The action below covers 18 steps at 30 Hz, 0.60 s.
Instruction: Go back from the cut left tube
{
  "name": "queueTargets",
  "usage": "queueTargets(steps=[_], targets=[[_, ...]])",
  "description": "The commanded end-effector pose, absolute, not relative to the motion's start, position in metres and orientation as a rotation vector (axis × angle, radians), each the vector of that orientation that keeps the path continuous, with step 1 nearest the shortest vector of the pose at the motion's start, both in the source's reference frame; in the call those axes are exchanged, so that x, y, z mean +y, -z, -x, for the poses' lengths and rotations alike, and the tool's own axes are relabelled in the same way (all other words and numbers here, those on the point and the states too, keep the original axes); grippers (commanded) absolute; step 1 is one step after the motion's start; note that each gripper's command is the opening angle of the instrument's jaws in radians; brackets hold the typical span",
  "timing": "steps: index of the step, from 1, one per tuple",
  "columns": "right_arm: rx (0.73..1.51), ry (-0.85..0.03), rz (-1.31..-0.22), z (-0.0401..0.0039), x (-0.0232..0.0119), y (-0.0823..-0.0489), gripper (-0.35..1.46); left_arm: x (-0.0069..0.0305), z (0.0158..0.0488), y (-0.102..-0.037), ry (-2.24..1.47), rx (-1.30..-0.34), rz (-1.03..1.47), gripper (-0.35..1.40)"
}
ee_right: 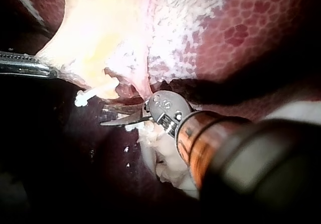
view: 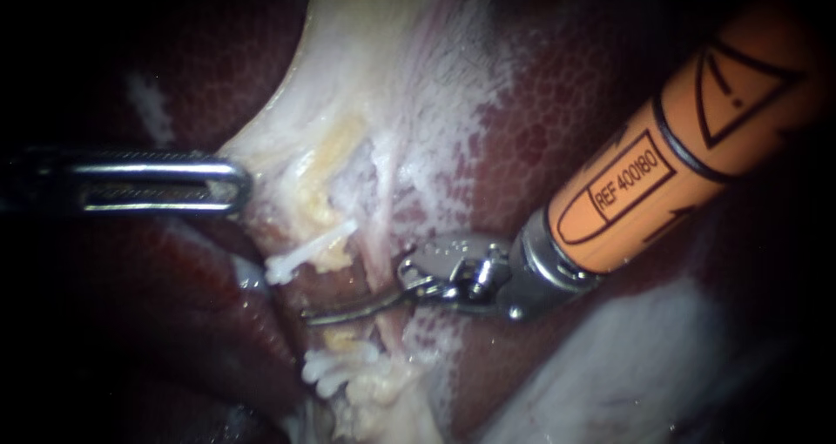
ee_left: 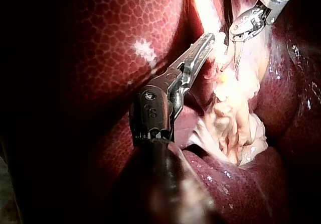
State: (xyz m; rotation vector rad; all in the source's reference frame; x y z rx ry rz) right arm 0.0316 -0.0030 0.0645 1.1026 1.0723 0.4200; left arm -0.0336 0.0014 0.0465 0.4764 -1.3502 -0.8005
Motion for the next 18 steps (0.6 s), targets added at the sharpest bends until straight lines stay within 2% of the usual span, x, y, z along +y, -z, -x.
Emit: queueTargets(steps=[1,6,15,18], targets=[[1.076,-0.422,-1.102,-0.0317,-0.0031,-0.0645,0.51,0.0014,0.0336,-0.0465,0.801,-1.35,-0.476,-0.35],[1.076,-0.421,-1.102,-0.0317,-0.0031,-0.0644,0.56,0.0014,0.0336,-0.0466,0.801,-1.35,-0.476,-0.35],[1.076,-0.418,-1.104,-0.031,-0.0031,-0.0644,0.54,0.0014,0.0336,-0.0466,0.8,-1.35,-0.476,-0.35],[1.073,-0.418,-1.11,-0.03,-0.0032,-0.0643,0.39,0.0014,0.0334,-0.0467,0.8,-1.35,-0.476,-0.35]])
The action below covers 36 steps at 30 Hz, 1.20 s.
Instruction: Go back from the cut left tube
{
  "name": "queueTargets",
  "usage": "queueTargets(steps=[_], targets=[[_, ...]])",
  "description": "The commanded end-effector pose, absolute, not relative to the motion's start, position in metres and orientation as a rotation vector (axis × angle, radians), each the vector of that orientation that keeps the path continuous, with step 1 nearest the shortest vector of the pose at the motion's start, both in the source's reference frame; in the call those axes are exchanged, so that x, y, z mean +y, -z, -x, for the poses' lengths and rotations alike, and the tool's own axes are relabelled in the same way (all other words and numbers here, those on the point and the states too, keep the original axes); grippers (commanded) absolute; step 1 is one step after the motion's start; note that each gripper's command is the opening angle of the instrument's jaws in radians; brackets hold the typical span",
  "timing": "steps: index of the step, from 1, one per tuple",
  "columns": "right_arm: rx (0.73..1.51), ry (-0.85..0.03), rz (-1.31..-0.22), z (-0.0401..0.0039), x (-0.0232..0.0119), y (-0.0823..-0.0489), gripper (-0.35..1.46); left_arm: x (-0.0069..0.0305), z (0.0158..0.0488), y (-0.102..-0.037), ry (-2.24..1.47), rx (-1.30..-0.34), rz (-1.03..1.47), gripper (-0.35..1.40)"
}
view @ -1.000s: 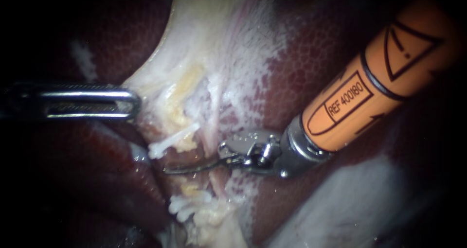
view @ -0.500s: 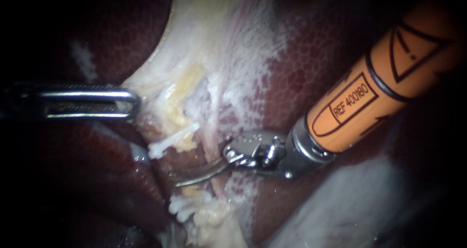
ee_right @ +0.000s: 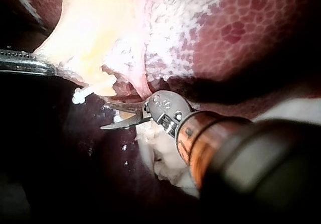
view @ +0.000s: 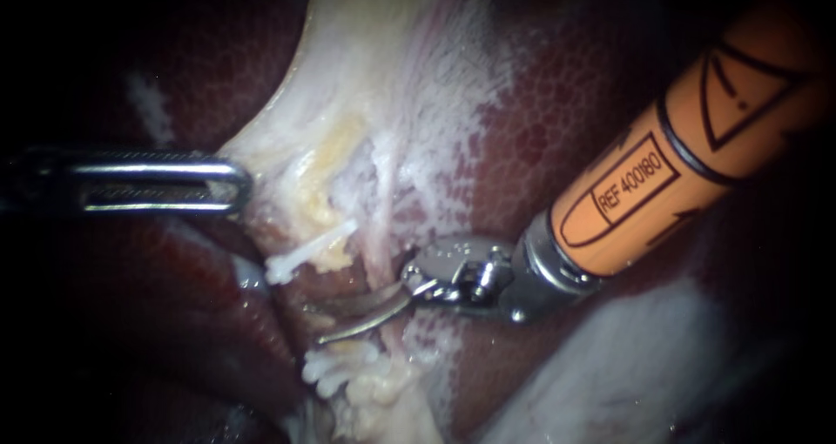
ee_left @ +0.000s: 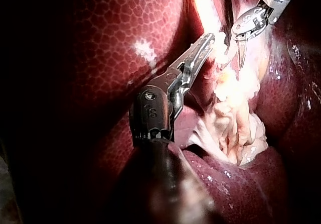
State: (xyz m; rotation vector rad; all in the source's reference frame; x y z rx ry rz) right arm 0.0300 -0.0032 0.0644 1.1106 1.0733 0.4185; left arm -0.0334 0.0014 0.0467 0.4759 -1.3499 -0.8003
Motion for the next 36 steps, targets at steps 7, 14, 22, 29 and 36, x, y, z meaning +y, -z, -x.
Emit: queueTargets(steps=[7,14,22,29,36], targets=[[1.097,-0.408,-1.062,-0.0267,-0.0023,-0.0638,0.26,0.0016,0.0332,-0.0473,0.8,-1.35,-0.474,-0.35],[1.141,-0.404,-0.95,-0.0228,0.0001,-0.0624,0.27,0.0015,0.0332,-0.0474,0.8,-1.35,-0.474,-0.35],[1.146,-0.379,-0.758,-0.0193,0.0019,-0.061,0.44,0.0015,0.0332,-0.0474,0.8,-1.35,-0.473,-0.35],[1.146,-0.334,-0.629,-0.0177,0.0025,-0.0607,0.81,0.0015,0.0332,-0.0474,0.8,-1.35,-0.473,-0.35],[1.145,-0.298,-0.514,-0.0171,0.003,-0.0602,1.16,0.0015,0.0332,-0.0474,0.801,-1.35,-0.473,-0.35]])
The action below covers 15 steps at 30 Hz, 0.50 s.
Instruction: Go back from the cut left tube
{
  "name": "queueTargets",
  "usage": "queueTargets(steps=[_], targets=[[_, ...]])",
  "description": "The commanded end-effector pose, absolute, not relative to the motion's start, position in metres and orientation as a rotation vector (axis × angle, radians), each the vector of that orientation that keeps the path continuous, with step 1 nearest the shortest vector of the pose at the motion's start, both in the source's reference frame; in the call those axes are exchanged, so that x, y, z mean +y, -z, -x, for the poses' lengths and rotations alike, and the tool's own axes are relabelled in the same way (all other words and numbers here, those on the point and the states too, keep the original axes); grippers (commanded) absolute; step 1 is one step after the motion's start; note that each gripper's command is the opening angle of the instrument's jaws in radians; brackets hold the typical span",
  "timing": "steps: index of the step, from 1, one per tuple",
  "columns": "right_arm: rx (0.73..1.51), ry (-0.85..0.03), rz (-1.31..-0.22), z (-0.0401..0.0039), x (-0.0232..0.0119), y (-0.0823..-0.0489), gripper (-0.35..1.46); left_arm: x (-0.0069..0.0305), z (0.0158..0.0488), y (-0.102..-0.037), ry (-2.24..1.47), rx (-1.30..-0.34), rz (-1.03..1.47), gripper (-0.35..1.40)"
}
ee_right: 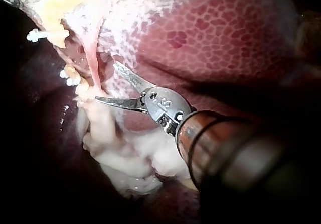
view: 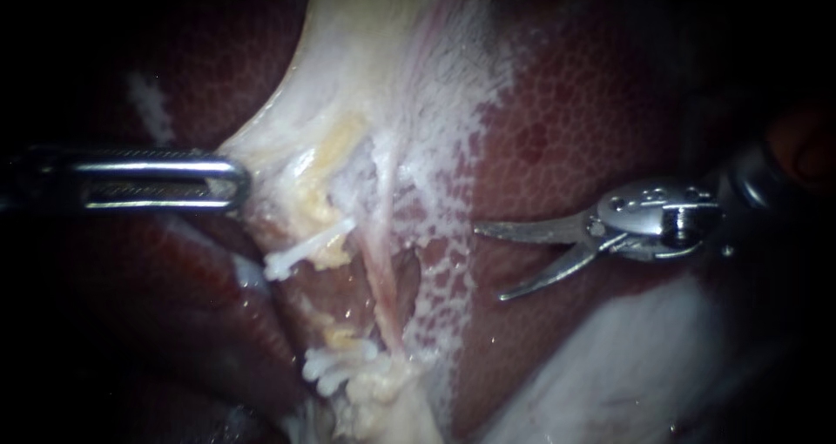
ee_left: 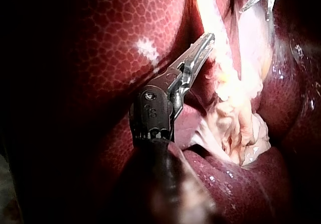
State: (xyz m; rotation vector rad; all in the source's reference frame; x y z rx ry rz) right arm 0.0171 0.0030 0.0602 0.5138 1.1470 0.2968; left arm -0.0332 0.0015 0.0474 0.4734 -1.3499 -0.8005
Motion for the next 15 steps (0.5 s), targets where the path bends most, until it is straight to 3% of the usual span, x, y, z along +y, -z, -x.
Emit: queueTargets(steps=[1,15], targets=[[1.142,-0.291,-0.498,-0.0171,0.003,-0.0601,1.2,0.0015,0.0332,-0.0474,0.801,-1.35,-0.473,-0.35],[1.099,-0.259,-0.304,-0.0174,0.0024,-0.0585,1.3,0.0015,0.0335,-0.0475,0.801,-1.35,-0.472,-0.35]])
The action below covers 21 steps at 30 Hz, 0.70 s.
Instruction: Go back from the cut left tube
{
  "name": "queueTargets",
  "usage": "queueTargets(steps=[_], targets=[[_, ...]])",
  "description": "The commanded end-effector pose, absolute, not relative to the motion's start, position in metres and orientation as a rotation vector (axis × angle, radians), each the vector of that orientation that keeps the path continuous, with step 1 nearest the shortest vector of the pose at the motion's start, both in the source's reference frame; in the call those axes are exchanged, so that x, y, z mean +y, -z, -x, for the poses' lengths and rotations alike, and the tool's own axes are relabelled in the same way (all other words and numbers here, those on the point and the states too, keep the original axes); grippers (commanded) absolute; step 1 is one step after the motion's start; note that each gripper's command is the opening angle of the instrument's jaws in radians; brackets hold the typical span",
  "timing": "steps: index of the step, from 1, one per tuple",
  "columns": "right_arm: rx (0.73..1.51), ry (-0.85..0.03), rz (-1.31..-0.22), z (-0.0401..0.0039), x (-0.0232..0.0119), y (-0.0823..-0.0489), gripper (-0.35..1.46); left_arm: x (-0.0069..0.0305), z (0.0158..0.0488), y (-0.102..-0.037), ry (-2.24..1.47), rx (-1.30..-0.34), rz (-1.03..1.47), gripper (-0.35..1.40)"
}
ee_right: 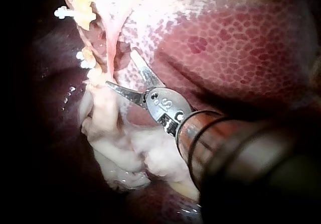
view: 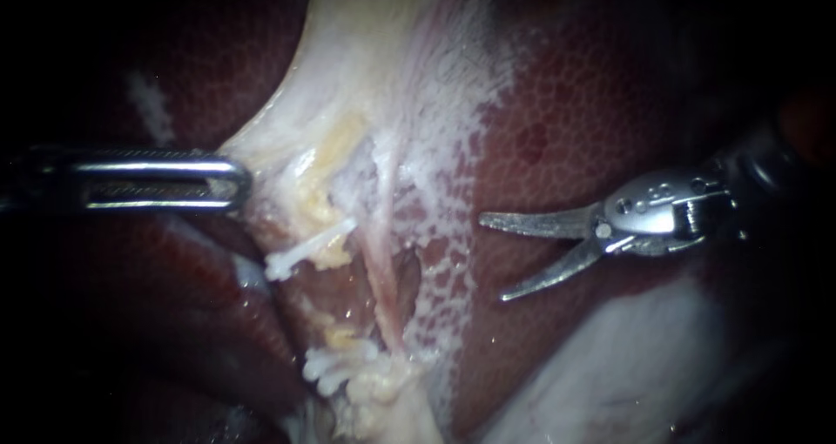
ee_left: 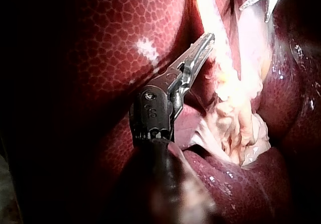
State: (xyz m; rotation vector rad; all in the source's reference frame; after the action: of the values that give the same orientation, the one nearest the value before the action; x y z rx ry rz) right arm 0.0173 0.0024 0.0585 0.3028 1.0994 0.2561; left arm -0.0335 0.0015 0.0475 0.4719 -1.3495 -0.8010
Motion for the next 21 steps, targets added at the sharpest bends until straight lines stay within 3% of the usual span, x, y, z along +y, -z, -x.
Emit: queueTargets(steps=[1,10,21], targets=[[1.095,-0.256,-0.293,-0.0173,0.0025,-0.0585,1.3,0.0015,0.0335,-0.0475,0.801,-1.35,-0.472,-0.35],[1.061,-0.244,-0.211,-0.0171,0.0027,-0.0589,1.38,0.0014,0.0336,-0.0476,0.801,-1.349,-0.47,-0.35],[1.058,-0.248,-0.212,-0.0165,0.0029,-0.0592,1.38,0.0013,0.0343,-0.0505,0.795,-1.347,-0.461,-0.35]])
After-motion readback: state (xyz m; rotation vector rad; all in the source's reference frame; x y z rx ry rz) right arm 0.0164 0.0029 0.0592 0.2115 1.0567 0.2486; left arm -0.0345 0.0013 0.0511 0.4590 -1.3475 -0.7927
